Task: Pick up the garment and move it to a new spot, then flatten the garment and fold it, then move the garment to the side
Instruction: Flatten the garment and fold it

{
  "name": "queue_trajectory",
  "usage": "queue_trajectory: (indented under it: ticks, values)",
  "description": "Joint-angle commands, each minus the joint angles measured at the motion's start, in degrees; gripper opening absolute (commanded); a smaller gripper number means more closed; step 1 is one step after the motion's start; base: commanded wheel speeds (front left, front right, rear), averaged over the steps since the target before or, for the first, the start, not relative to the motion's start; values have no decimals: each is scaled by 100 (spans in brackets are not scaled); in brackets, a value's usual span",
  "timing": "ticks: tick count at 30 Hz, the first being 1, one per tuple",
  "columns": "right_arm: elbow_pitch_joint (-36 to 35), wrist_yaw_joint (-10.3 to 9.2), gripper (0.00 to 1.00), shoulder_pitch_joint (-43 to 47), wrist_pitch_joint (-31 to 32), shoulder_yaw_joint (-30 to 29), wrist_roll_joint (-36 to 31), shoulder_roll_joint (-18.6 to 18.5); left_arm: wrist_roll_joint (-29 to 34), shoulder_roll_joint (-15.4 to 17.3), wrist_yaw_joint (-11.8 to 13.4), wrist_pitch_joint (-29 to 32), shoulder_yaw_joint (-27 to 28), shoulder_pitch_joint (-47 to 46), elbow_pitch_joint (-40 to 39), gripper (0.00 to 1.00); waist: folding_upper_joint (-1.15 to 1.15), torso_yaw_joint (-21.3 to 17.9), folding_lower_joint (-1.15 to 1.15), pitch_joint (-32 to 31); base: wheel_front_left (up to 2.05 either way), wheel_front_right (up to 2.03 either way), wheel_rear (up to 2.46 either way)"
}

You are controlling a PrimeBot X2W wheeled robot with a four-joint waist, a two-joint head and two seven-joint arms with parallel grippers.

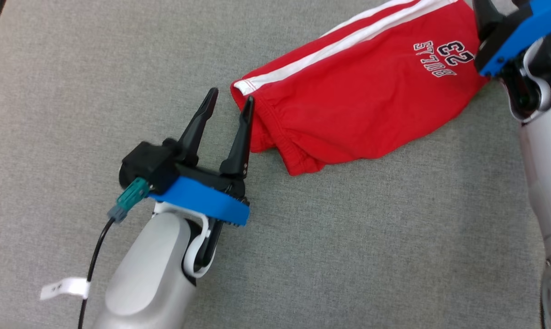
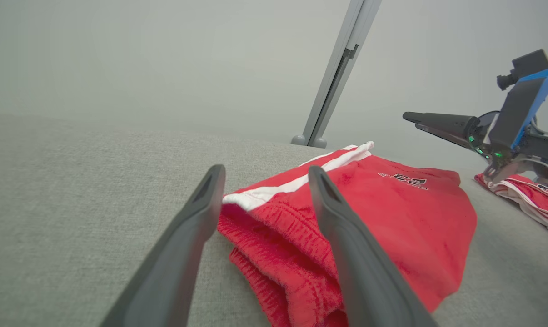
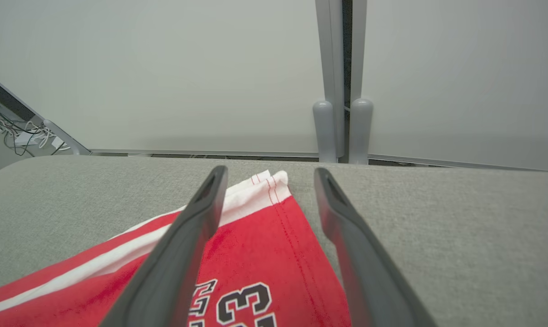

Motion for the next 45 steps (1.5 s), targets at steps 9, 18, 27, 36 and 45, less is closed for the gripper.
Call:
queue_trajectory:
  ticks: [9, 18, 27, 36, 45]
  values:
    - [-79, 5, 100, 798, -113, 578, 487, -721, 516, 146, 220, -19, 1047, 986, -962, 100, 0, 56, 0, -339, 0, 0, 0]
    - [129, 5, 100, 1150, -20, 930, 417, -1045, 863, -60, 261, -19, 1936, 1397, -1506, 100, 0, 175, 0, -279, 0, 0, 0]
    - [427, 6, 100, 1189, 179, 1179, 381, -908, 1122, -156, 181, -19, 2095, 1511, -1524, 100, 0, 232, 0, -249, 0, 0, 0]
    - [284, 5, 0, 1143, -25, 1269, 685, -824, 1185, -203, 129, -19, 2172, 1515, -1451, 100, 0, 146, 0, -329, 0, 0, 0]
    - [-203, 5, 0, 1730, -489, 1268, 1435, -577, 1352, -204, 73, -19, 2299, 1675, -1355, 100, 0, -289, 0, -756, 0, 0, 0]
